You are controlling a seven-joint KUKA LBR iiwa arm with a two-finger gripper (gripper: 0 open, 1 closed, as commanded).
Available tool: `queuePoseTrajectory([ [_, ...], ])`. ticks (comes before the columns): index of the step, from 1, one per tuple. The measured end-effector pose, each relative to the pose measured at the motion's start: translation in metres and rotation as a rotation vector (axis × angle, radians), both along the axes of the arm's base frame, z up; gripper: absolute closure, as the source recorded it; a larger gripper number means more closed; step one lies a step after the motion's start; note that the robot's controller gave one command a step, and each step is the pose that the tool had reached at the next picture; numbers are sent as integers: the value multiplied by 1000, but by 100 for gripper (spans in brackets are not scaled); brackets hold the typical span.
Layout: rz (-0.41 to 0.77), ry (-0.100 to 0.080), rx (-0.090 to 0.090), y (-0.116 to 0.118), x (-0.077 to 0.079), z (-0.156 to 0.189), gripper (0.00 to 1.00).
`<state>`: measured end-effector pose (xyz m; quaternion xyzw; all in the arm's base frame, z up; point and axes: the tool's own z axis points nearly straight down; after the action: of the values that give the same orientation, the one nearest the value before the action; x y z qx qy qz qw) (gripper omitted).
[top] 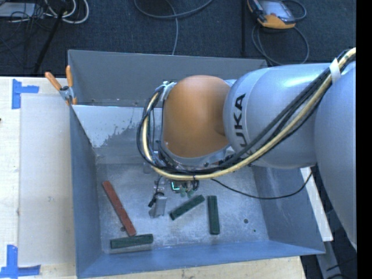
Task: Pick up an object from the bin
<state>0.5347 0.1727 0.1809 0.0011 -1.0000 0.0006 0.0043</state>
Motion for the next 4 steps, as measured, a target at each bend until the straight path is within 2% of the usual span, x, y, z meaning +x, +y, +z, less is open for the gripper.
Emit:
queuePoseTrajectory([
  [1, 152, 0, 0, 11, -65, -73, 0],
  [2, 95, -13, 3, 26, -51, -112, 0],
  [3, -1, -8, 1, 32, -39, -112, 0],
  [4, -5, -7, 2, 32, -39, -112, 100],
])
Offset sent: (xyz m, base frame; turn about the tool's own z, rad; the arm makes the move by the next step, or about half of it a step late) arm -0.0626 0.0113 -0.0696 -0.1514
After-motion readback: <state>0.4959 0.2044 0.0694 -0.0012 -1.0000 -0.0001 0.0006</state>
